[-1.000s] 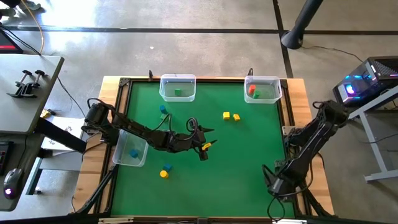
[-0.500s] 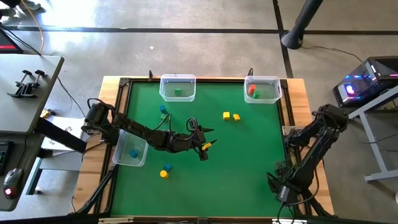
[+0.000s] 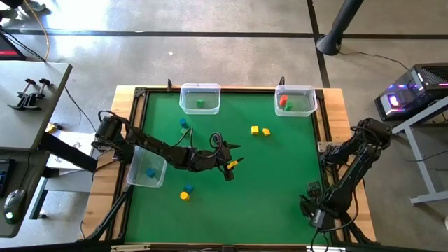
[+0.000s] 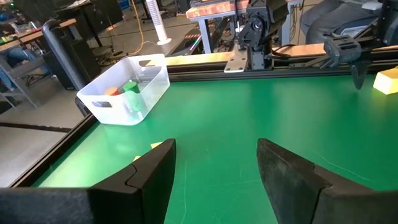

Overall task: Sort blocks by size
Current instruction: Put the yellow square block into the bottom transparent bin

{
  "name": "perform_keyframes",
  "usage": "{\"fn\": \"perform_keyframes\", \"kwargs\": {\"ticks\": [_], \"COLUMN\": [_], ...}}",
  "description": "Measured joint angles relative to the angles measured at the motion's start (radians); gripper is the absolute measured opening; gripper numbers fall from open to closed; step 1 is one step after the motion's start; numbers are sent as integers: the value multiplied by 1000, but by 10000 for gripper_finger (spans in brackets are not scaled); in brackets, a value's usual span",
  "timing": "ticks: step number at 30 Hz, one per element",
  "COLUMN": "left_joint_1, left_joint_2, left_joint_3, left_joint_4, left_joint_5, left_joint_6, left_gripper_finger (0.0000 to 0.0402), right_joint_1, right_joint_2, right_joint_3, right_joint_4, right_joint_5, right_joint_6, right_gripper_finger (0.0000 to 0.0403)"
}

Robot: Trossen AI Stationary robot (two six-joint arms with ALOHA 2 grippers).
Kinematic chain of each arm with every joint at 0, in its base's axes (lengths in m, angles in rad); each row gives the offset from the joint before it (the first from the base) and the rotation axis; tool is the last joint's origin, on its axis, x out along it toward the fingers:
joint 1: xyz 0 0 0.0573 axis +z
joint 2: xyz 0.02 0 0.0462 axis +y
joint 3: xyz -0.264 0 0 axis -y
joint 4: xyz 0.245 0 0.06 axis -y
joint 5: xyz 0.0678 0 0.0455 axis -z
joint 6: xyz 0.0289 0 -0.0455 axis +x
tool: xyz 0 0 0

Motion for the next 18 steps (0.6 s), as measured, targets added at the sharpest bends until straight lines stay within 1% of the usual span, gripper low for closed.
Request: {"fn": "perform_keyframes", "kwargs": {"ticks": [2, 5, 8, 11, 12, 14, 16, 18], "left_joint_1": [0, 0, 0, 0, 0, 0, 0, -3], "left_joint_2": [0, 0, 0, 0, 0, 0, 0, 0], "left_joint_3": [0, 0, 0, 0, 0, 0, 0, 0], "left_joint_4": [0, 0, 0, 0, 0, 1, 4, 10], "left_joint_5": [0, 0, 0, 0, 0, 0, 0, 0], "left_joint_6": [0, 0, 0, 0, 0, 0, 0, 5], "left_gripper_finger": [210, 210, 210, 211, 210, 210, 210, 210], "right_joint_1": [0, 0, -1, -25, -35, -52, -62, -75], "right_joint_2": [0, 0, 0, 0, -3, -15, -38, -65], "right_joint_3": [0, 0, 0, 0, 0, 0, 0, -7], "right_joint_4": [-2, -7, -7, -6, 1, 33, 45, 57], "right_joint_5": [-9, -29, -41, -46, -45, -13, 69, 176], "right_joint_6": [1, 2, 18, 86, 87, 74, 54, 35], "right_gripper_finger": [291, 254, 199, 135, 126, 128, 128, 128]}}
